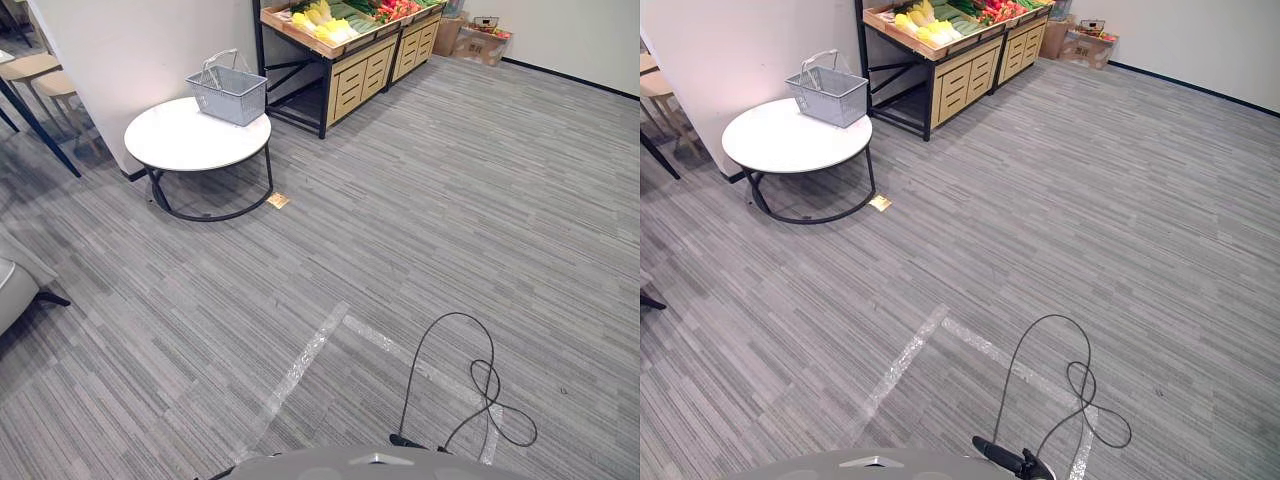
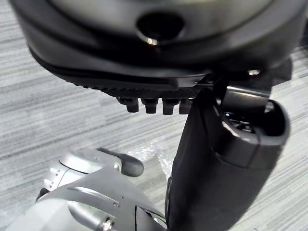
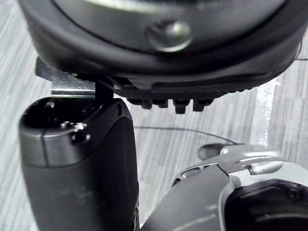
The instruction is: Pick vegetable in the basket
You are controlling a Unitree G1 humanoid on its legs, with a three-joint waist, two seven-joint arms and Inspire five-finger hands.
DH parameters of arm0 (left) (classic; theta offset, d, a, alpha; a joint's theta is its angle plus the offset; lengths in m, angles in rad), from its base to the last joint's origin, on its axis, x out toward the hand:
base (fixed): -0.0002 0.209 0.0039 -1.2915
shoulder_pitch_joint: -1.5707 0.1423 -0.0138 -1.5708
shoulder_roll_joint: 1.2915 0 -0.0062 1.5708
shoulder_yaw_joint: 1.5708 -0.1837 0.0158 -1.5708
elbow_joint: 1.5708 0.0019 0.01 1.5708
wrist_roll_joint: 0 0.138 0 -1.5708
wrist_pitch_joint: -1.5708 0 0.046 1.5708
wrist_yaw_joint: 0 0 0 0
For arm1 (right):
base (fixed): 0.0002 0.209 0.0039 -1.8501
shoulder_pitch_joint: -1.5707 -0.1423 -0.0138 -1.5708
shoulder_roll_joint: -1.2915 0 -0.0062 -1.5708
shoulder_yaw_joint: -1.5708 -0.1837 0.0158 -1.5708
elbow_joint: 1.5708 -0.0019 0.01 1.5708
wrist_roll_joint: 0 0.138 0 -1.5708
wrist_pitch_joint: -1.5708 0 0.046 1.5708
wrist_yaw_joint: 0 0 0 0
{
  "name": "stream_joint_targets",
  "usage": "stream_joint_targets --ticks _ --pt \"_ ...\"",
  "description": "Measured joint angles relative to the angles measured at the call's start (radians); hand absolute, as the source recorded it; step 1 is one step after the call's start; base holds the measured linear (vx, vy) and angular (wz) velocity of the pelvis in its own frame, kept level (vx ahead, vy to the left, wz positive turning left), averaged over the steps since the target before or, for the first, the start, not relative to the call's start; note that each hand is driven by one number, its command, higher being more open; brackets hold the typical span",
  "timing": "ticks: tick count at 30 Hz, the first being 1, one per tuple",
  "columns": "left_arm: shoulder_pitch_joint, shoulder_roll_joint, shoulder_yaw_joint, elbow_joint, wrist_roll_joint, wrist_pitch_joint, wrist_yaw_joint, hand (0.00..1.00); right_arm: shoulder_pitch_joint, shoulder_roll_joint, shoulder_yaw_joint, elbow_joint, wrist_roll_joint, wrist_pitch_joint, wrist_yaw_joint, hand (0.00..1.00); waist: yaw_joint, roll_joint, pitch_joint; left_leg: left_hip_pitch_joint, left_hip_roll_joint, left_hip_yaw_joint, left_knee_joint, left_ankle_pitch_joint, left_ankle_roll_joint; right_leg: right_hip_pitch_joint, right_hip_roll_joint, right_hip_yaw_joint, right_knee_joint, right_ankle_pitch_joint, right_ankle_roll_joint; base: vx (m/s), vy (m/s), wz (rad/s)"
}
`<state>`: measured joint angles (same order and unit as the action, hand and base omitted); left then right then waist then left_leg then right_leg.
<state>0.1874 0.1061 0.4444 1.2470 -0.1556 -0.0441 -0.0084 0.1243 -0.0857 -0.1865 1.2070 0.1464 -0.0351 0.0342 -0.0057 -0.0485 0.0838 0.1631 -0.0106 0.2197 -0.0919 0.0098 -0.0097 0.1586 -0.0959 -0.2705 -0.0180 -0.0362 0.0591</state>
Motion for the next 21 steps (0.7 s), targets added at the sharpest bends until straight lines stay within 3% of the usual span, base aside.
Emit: stream_joint_targets --ticks 10,13,21 --pt "0.006 0.013 -0.203 -0.039 -0.075 -0.046 0.007 1.00 0.002 -0.007 0.029 -0.005 0.021 -0.001 -0.002 1.00 0.000 0.001 0.010 -0.008 -0.001 -0.015 0.000 0.004 -0.002 0.003 -0.003 -0.035 -0.016 0.005 0.013 -0.06 -0.006 0.06" --pt "0.005 0.020 -0.235 -0.038 -0.077 -0.047 0.007 1.00 0.000 -0.007 0.030 -0.005 0.020 -0.001 0.000 1.00 -0.001 0.002 0.020 -0.013 -0.011 -0.028 0.000 0.011 0.011 0.015 -0.009 -0.050 -0.022 0.013 0.009 0.06 0.027 0.13" --pt "0.002 0.028 -0.278 -0.037 -0.077 -0.048 0.020 1.00 -0.009 -0.016 0.061 0.000 -0.004 -0.002 -0.004 1.00 -0.001 0.002 0.029 -0.002 -0.015 -0.027 0.000 0.012 0.009 0.027 -0.010 -0.056 -0.022 0.013 0.009 0.02 0.006 0.03"
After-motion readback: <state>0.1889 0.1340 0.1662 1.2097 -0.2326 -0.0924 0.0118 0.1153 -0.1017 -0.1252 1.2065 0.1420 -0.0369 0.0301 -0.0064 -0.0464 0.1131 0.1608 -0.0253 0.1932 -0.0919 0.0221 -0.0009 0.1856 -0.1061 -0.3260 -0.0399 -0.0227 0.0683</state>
